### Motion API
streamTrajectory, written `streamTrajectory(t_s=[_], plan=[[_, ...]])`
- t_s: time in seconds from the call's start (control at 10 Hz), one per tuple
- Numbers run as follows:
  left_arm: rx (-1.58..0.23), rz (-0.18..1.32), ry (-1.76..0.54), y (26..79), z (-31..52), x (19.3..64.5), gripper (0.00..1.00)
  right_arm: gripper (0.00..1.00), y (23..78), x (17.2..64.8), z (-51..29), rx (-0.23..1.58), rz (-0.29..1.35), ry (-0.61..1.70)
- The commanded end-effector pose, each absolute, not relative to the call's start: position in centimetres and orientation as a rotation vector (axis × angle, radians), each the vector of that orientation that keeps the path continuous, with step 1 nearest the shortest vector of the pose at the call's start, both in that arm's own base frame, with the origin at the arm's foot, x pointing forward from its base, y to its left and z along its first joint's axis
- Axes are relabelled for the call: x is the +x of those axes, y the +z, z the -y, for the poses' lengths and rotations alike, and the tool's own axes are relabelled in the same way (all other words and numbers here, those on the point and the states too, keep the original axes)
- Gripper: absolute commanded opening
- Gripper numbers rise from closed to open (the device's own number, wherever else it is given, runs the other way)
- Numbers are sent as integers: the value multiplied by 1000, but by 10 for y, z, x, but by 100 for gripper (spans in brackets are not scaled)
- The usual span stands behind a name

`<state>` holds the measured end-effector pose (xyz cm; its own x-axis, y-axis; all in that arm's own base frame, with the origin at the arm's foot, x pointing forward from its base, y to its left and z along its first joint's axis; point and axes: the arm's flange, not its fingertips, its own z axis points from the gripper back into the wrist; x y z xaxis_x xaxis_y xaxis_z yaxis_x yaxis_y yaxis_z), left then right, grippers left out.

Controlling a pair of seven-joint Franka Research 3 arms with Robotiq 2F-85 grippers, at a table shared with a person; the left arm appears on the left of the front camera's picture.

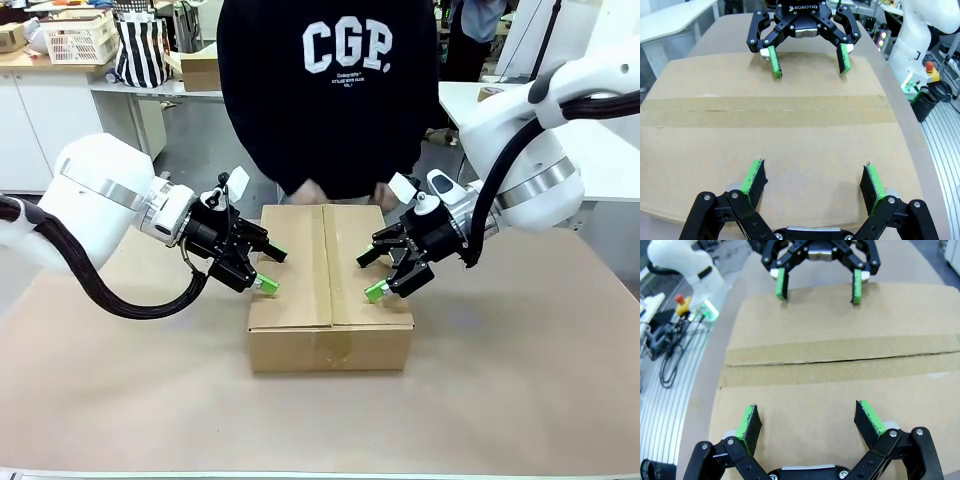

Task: Pack the gift set into the box.
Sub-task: Press and hold the closed box until the human finishes sealing it.

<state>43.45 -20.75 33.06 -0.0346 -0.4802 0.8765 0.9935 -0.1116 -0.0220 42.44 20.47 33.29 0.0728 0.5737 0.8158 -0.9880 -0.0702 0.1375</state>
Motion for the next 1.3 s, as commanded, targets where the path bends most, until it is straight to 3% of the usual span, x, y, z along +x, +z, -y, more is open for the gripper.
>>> streamTrajectory(t_s=[0.0,1.2], plan=[[-905,778,-1488,329,207,434,100,100,329,423,-205,866,637,1430],[-905,778,-1488,329,207,434,100,100,329,423,-205,866,637,1430]])
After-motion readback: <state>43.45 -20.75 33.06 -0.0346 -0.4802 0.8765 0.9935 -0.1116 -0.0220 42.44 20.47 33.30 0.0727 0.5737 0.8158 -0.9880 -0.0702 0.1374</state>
